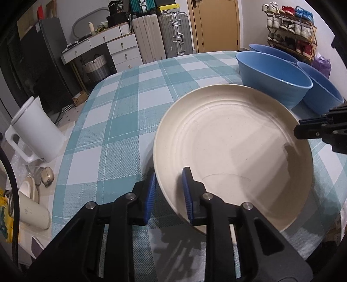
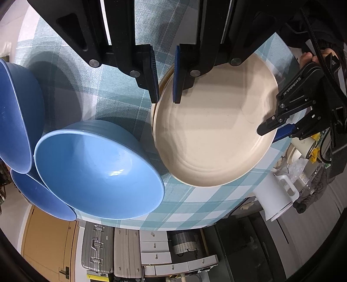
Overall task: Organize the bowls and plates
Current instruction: 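Lower the held cream plate onto the plate stack and open the left gripper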
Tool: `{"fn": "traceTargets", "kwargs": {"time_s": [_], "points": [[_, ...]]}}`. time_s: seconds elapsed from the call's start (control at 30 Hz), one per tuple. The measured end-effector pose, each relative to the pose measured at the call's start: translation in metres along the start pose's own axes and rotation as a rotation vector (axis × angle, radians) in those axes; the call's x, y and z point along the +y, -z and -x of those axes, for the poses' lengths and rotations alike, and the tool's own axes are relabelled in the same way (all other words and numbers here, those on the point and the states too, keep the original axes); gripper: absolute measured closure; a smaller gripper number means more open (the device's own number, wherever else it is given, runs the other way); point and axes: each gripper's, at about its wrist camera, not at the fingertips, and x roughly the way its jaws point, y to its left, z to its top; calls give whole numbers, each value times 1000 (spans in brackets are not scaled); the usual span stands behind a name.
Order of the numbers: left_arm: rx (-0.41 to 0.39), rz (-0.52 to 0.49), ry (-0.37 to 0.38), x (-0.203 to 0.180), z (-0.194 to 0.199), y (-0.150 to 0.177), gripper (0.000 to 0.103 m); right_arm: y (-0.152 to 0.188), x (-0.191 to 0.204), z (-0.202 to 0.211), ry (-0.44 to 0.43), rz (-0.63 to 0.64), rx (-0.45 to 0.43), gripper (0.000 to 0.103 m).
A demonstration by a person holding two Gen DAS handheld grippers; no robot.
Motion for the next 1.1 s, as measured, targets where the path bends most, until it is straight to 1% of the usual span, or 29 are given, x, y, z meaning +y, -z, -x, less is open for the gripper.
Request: {"fn": "traceTargets", "kwargs": {"time_s": [0.13, 0.4, 0.57, 0.6, 0.7, 0.77, 0.83, 0.93, 1.0, 1.1], "points": [[4, 7, 2, -1, -3, 1, 80, 1, 2, -1, 13, 13, -3, 89], [4, 2, 16, 0, -3, 2, 76, 5, -6, -4, -2, 0, 1, 89], [6, 10, 47, 2, -3, 3, 71, 7, -9, -3, -18, -5, -2, 89], [8, 12, 52, 2, -3, 3, 69, 7, -9, -2, -21, -5, -4, 89], [19, 34, 88, 5, -3, 4, 65, 8, -11, -3, -26, -11, -5, 88], [26, 53, 115, 9, -3, 4, 64, 10, -14, -2, -36, -23, -9, 85], [26, 72, 133, 13, -3, 4, 61, 12, -18, -2, -50, -36, -21, 83], [11, 90, 150, 18, 1, 3, 53, 15, -22, 0, -64, -46, -38, 76], [-2, 102, 166, 22, 5, 2, 40, 18, -24, 1, -68, -48, -46, 72], [-25, 116, 195, 23, 12, 1, 33, 23, -26, 5, -80, -52, -71, 66]]}}
